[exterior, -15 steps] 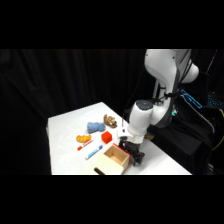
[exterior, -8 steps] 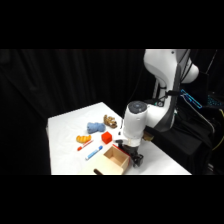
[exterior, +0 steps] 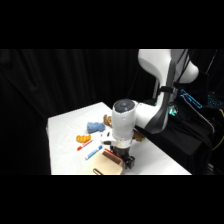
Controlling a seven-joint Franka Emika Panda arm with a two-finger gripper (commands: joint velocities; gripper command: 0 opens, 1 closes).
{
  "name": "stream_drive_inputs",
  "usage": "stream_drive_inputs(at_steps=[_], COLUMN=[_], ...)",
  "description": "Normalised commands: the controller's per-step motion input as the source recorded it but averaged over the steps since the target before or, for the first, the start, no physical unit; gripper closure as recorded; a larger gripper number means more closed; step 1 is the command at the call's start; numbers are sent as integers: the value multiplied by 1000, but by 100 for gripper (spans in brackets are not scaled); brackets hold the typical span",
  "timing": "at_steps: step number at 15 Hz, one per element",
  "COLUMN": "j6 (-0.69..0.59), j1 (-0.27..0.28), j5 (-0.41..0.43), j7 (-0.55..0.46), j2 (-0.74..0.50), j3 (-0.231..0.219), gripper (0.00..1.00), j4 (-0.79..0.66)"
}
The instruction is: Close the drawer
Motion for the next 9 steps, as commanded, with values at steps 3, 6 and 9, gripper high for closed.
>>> stream_drive_inputs(at_steps=[3,6,9], j6=[-186,-168,-146], j1=[-74,-39,-26], j5=[138,111,106], j7=[-209,-180,-166], j2=[212,177,150], j3=[87,60,52], gripper=[0,0,0], j4=[416,393,366])
